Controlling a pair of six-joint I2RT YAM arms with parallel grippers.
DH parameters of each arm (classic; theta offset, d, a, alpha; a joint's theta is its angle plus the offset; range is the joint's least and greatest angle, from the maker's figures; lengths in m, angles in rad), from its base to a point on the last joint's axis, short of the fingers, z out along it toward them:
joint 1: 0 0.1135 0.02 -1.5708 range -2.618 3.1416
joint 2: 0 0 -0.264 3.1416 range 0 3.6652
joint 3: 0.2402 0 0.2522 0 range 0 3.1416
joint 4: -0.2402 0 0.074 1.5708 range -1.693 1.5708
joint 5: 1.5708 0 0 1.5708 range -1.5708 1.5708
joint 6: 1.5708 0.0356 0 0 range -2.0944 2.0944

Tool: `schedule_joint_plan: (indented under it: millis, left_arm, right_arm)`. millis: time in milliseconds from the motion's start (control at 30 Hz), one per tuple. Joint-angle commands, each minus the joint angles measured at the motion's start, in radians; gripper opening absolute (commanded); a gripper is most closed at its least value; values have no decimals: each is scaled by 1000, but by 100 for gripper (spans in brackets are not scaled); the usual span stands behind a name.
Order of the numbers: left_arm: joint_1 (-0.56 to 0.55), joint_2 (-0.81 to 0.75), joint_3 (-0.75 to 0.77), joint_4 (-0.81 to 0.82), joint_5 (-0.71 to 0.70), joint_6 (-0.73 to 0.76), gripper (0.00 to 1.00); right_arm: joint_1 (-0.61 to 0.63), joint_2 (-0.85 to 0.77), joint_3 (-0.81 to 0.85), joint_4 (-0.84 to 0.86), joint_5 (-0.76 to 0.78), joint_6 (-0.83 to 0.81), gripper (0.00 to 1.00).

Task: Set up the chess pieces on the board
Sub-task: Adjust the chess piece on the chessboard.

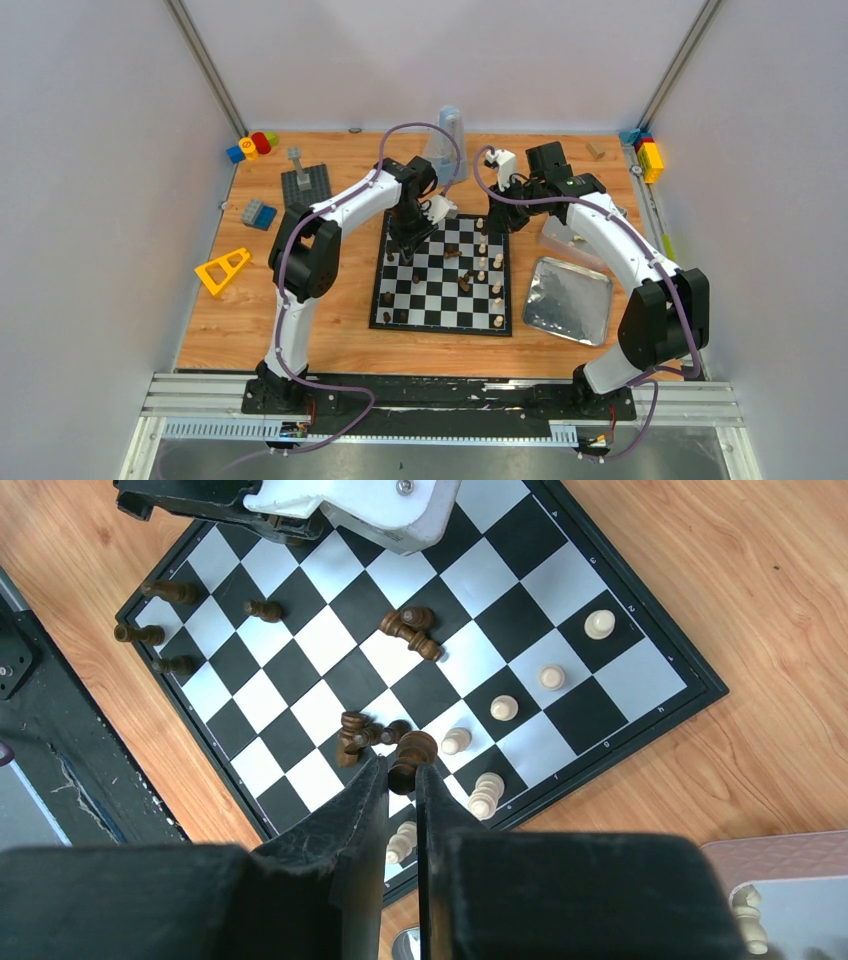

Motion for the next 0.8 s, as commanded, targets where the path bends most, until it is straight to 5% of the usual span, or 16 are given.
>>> schedule_joint_plan:
  millis: [0, 767]
  left_arm:
    - [-11, 12, 40, 16, -1, -14, 26]
    - [1, -255, -28, 71, -58, -20, 67]
  right_arm:
    - [-4, 0, -2, 32, -32, -15, 0]
    - [30, 8, 53, -4, -144, -92, 0]
